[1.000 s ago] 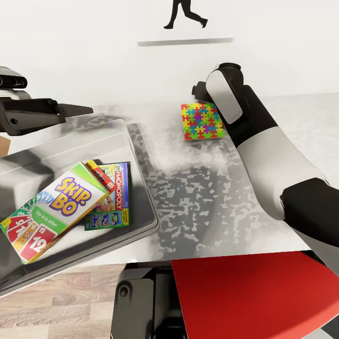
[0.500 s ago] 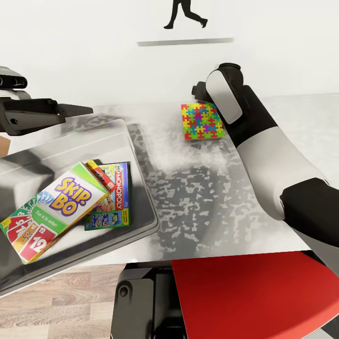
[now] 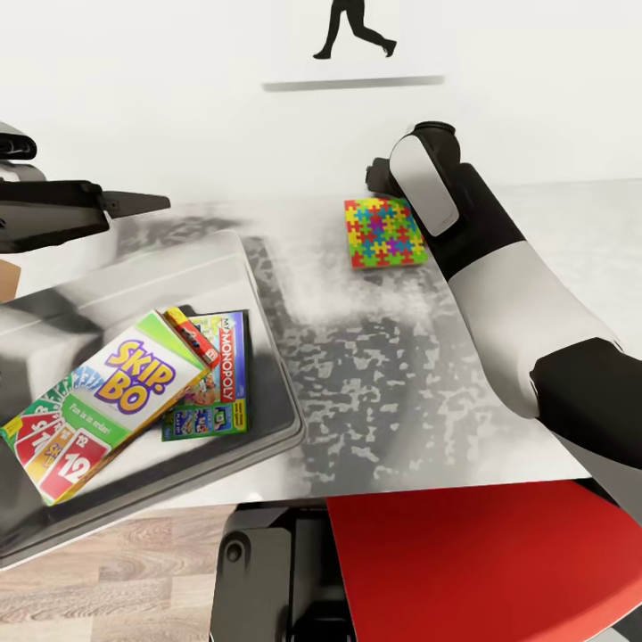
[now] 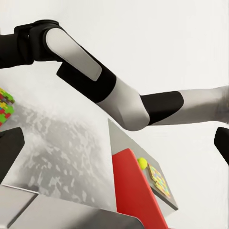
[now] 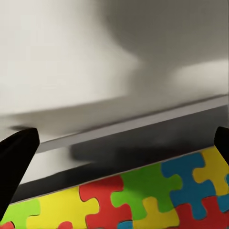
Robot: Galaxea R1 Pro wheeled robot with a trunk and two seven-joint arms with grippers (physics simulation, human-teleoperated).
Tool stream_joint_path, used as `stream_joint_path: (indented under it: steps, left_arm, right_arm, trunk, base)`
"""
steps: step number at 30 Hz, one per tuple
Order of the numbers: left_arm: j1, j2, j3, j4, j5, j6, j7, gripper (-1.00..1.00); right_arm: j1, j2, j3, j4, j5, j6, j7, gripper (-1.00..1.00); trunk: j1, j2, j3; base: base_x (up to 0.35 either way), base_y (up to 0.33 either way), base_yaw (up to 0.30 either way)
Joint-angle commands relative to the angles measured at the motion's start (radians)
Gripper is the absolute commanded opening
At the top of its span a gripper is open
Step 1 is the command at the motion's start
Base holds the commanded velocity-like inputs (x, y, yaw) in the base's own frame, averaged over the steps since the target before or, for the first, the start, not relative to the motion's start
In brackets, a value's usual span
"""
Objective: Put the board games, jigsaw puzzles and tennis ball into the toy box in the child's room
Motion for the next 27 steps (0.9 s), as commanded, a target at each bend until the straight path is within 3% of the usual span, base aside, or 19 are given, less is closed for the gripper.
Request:
stream_joint_path:
  steps: [1,27]
  left_arm:
    - [-0.001,0.001,-0.002,0.0,0.012,0.011,-0.002,1.0]
    - [0.001,0.001,-0.005,0.0,0.027,0.011,-0.002,1.0]
  right_arm:
    - [-0.001,-0.001,0.003,0.0,0.007,-0.013,-0.012,1.0]
    - [0.002,-0.003,0.003,0.003,0.006,-0.013,-0.011,1.0]
  trunk:
    - [0.001,-0.001,-0.001]
    - [0.001,-0.001,-0.001]
  base:
    - [0.024,0.017,0.0]
    - [0.002,0.001,0.0]
